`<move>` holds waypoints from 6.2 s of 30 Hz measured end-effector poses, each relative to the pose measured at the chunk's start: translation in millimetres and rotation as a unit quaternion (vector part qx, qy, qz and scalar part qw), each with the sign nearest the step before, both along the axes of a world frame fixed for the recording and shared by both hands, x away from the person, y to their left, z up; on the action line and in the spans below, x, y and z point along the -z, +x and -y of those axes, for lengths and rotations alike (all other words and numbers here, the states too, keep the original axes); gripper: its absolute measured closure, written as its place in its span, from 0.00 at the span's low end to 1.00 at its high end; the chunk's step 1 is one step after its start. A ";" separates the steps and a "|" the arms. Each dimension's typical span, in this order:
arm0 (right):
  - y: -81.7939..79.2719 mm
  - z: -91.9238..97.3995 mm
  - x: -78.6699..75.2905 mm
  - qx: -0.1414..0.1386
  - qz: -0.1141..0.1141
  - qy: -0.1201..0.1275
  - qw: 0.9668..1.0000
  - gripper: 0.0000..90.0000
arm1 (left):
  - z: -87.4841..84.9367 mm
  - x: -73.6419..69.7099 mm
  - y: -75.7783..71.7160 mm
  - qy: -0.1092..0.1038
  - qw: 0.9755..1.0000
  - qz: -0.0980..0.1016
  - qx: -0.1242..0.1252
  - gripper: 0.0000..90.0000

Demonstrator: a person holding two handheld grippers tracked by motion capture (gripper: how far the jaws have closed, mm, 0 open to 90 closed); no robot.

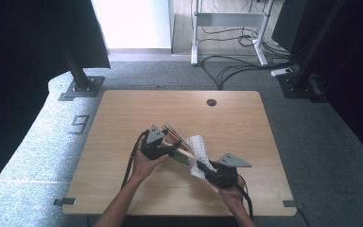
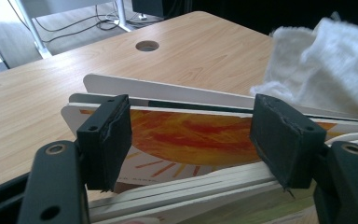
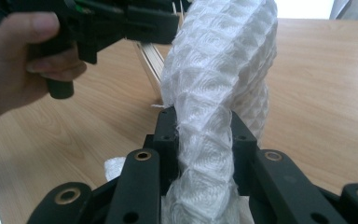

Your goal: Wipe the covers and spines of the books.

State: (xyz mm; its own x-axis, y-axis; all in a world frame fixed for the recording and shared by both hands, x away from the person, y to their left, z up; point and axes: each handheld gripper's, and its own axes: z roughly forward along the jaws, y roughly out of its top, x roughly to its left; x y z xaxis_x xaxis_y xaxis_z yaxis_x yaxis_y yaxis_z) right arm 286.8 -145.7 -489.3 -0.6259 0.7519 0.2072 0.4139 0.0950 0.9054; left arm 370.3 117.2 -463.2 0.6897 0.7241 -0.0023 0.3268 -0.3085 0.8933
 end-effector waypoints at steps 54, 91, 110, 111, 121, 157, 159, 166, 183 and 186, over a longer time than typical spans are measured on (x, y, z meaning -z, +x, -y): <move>33.6 66.6 38.8 0.169 -0.026 -0.120 0.978 0.45 | -0.6 -0.7 -0.3 0.003 1.000 -0.001 -0.001 0.33; 26.9 -34.5 26.7 -0.011 0.073 -0.061 0.995 0.40 | 0.5 -1.0 1.9 0.002 1.000 -0.003 -0.001 0.32; 35.4 -45.9 31.6 -0.020 0.075 -0.066 0.995 0.77 | -13.2 -11.6 -11.7 0.010 1.000 0.020 -0.002 0.30; 35.6 -45.5 31.9 -0.019 0.075 -0.064 0.995 0.79 | -17.2 -12.5 -14.0 0.007 1.000 0.024 -0.003 0.30; 36.0 -42.7 31.6 -0.018 0.071 -0.061 0.995 0.81 | -68.0 10.5 -29.1 -0.016 1.000 0.007 -0.022 0.29; 24.4 -19.9 32.3 -0.098 0.072 -0.037 0.992 0.82 | -51.2 41.9 -19.2 -0.001 0.999 -0.030 0.011 0.27; 24.1 -21.3 32.8 -0.107 0.073 -0.034 0.991 0.82 | -51.5 41.8 -19.6 0.000 0.999 -0.030 0.012 0.26; 23.3 -22.9 32.5 -0.135 0.077 -0.032 0.987 0.82 | -51.0 40.2 -22.0 -0.002 1.000 -0.025 0.018 0.26; 29.6 -17.2 33.5 -0.137 0.072 -0.028 0.988 0.79 | -47.1 40.0 -24.8 -0.007 1.000 -0.017 0.021 0.27; 30.2 -16.1 32.7 -0.126 0.073 -0.034 0.989 0.76 | -46.3 40.3 -24.8 -0.009 1.000 -0.017 0.022 0.27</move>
